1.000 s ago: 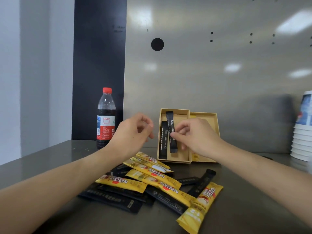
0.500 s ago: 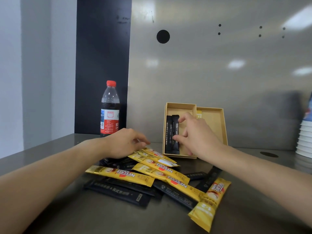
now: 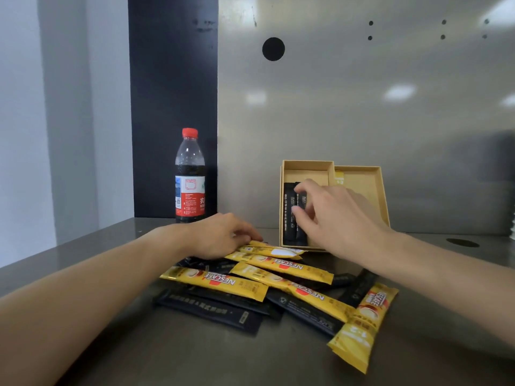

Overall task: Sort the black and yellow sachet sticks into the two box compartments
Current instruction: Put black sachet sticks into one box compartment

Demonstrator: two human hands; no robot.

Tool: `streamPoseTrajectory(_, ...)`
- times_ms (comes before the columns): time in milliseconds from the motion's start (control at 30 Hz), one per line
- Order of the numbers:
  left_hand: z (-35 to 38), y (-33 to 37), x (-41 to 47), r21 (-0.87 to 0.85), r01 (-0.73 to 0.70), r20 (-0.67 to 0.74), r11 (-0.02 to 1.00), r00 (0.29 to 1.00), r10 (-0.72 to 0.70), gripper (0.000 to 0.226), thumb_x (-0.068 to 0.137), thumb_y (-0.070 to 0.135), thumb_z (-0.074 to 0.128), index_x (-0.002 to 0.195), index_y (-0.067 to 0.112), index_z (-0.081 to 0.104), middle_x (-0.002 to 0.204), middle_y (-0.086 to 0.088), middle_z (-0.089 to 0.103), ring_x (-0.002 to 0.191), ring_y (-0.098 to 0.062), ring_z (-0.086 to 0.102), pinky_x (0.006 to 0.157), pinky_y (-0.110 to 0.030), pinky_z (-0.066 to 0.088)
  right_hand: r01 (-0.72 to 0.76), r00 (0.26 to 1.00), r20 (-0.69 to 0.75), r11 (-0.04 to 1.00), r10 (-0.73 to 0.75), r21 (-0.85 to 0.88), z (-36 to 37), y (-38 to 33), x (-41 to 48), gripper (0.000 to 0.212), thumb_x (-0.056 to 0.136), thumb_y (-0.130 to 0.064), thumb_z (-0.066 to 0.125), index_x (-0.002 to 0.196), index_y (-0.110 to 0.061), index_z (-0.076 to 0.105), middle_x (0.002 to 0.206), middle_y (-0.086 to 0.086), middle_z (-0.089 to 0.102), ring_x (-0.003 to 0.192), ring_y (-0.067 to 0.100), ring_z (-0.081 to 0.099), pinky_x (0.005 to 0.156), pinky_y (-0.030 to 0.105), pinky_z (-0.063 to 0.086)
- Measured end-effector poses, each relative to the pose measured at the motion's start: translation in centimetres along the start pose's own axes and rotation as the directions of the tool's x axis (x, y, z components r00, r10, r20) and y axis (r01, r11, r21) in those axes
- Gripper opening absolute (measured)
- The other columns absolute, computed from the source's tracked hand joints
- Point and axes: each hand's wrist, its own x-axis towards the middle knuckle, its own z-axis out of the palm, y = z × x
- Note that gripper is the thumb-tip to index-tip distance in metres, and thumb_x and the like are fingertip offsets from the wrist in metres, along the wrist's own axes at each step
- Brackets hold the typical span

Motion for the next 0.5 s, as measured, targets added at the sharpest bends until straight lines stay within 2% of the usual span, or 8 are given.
streamPoseTrajectory(67, -0.2, 0.1, 0.0, -0.007, -0.013, -0.017, 1.000, 1.000, 0.013, 0.034, 0.104, 0.016, 0.049, 0.128, 0.030, 0.068, 0.131, 0.012, 0.067, 0.128, -0.008, 0.055, 0.115, -0.036, 0.040, 0.031, 0.999, -0.015, 0.998, -0.030, 0.053, -0.9, 0.0, 0.0, 0.031, 0.100, -0.039, 0.048, 0.127, -0.027, 0.055, 0.087, -0.011, 0.069, 0.080, 0.013, 0.064, 0.068, 0.035, 0.054)
streamPoseTrajectory(133, -0.6, 0.3, -0.2, -0.019, -0.025, -0.031, 1.000, 0.999, 0.024, 0.033, 0.103, 0.013, 0.050, 0.124, 0.029, 0.070, 0.127, 0.013, 0.069, 0.126, -0.006, 0.057, 0.114, -0.032, 0.041, 0.078, 0.997, 0.012, 0.984, -0.081, 0.159, -2.2, 0.3, -0.1, 0.023, 0.098, -0.036, 0.053, 0.118, -0.026, 0.060, 0.071, -0.010, 0.066, 0.065, 0.004, 0.058, 0.068, 0.034, 0.052)
streamPoseTrajectory(233, -1.3, 0.6, -0.5, -0.048, -0.028, -0.084, 0.998, 0.996, 0.024, 0.029, 0.104, 0.017, 0.051, 0.123, 0.029, 0.070, 0.124, 0.014, 0.069, 0.123, -0.004, 0.057, 0.114, -0.031, 0.041, 0.138, 0.982, 0.091, 0.953, -0.168, 0.271, -4.7, 1.2, -0.1, 0.009, 0.097, -0.031, 0.060, 0.104, -0.024, 0.062, 0.053, -0.008, 0.057, 0.051, 0.007, 0.052, 0.064, 0.009, 0.040)
streamPoseTrajectory(300, -1.5, 0.9, -0.7, -0.072, -0.030, -0.114, 0.997, 0.993, 0.022, 0.028, 0.104, 0.029, 0.051, 0.125, 0.029, 0.068, 0.123, 0.015, 0.069, 0.120, -0.003, 0.058, 0.113, -0.034, 0.042, 0.120, 0.956, 0.220, 0.945, -0.192, 0.304, -6.0, 2.1, 0.1, 0.007, 0.095, -0.033, 0.063, 0.093, -0.026, 0.065, 0.050, -0.007, 0.052, 0.046, 0.008, 0.045, 0.059, 0.007, 0.036)
streamPoseTrajectory(400, -1.7, 1.6, -1.1, -0.104, -0.042, -0.119, 0.994, 0.992, 0.029, 0.036, 0.099, 0.048, 0.050, 0.126, 0.032, 0.066, 0.121, 0.018, 0.068, 0.116, 0.001, 0.059, 0.109, -0.037, 0.046, 0.039, 0.834, 0.503, 0.934, -0.226, 0.355, -6.7, 3.0, 0.0, 0.013, 0.090, -0.039, 0.070, 0.092, -0.026, 0.072, 0.061, -0.003, 0.056, 0.049, 0.004, 0.044, 0.052, 0.011, 0.036)
streamPoseTrajectory(500, -1.6, 2.8, -1.6, -0.188, 0.008, 0.040, 0.982, 0.999, -0.001, 0.060, 0.088, 0.069, 0.044, 0.139, 0.039, 0.054, 0.133, 0.023, 0.056, 0.126, -0.001, 0.050, 0.111, -0.033, 0.039, -0.029, 0.672, 0.699, 0.935, -0.244, 0.354, -6.1, 3.0, -0.4, 0.023, 0.087, -0.041, 0.075, 0.104, -0.026, 0.076, 0.072, -0.006, 0.063, 0.050, -0.001, 0.050, 0.050, 0.009, 0.037)
